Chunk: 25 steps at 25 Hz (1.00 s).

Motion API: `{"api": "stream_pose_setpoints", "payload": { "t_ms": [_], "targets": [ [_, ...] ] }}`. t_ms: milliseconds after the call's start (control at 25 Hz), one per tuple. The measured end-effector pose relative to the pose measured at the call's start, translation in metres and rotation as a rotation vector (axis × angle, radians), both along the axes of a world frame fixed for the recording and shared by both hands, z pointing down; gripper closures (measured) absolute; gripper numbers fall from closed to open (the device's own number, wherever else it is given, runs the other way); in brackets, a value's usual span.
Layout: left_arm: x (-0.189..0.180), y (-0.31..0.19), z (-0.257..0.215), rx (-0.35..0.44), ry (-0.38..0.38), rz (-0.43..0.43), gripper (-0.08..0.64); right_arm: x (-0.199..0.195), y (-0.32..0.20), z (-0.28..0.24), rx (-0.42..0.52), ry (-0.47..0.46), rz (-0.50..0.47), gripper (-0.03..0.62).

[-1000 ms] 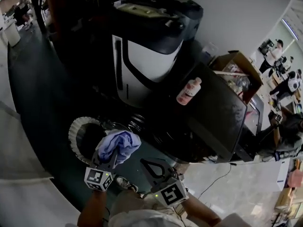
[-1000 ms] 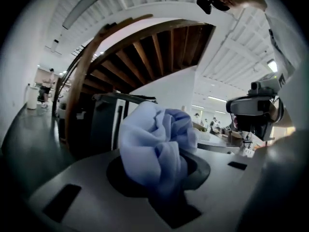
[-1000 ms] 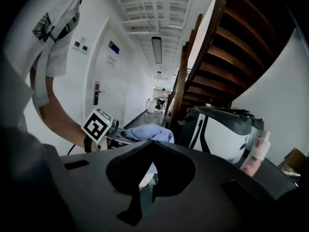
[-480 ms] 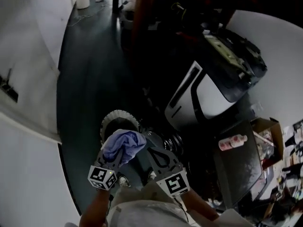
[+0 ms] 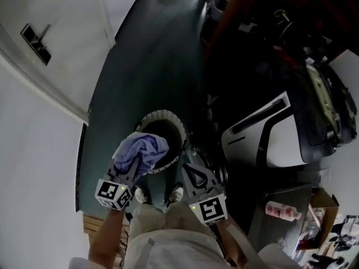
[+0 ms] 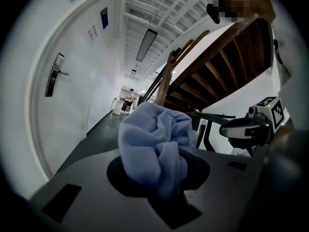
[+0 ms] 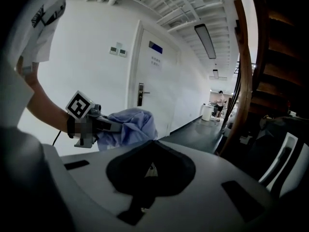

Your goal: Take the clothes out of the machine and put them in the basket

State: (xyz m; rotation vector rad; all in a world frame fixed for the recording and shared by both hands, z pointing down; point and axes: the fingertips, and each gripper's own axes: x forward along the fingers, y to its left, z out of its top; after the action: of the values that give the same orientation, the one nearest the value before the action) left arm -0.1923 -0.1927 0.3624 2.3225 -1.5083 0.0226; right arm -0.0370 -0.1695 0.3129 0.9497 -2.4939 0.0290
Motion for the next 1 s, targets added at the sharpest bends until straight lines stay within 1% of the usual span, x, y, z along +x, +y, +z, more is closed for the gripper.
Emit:
{"api": "stream_pose_setpoints", "payload": {
  "t_ms": [160, 280, 400, 560, 680, 840, 1000],
  "targets": [
    [0.006, -0.013, 0.055, -0.072, 0.006, -0.034, 0.444, -0.004, 0.0, 0.04, -0.047, 0.043, -0.063, 0.581],
    [0.012, -0.026, 0.094, -0.105, 0.019, -0.029, 0.443, -0.017, 0.005, 0.069, -0.065, 0.053, -0.111, 0.581],
    [0.023, -0.04, 0.13, -0.123, 0.023, -0.011, 0.443, -0.026, 0.01, 0.101, -0.098, 0.046, -0.132, 0.581],
    [0.044, -0.053, 0.18, -0.168, 0.043, 0.023, 0.442, -0.025, 0.012, 0.145, -0.148, 0.048, -0.129, 0.581],
    [0.052, -0.068, 0.215, -0.194, 0.057, 0.025, 0.442, -0.021, 0.005, 0.173, -0.163, 0.052, -0.116, 0.581],
    [0.062, -0.088, 0.257, -0.217, 0.044, 0.025, 0.44, -0.011, -0.005, 0.206, -0.194, 0.07, -0.094, 0.581],
    [0.062, -0.102, 0.309, -0.27, 0.039, 0.013, 0.44, -0.005, -0.012, 0.241, -0.247, 0.088, -0.075, 0.581]
  ]
}}
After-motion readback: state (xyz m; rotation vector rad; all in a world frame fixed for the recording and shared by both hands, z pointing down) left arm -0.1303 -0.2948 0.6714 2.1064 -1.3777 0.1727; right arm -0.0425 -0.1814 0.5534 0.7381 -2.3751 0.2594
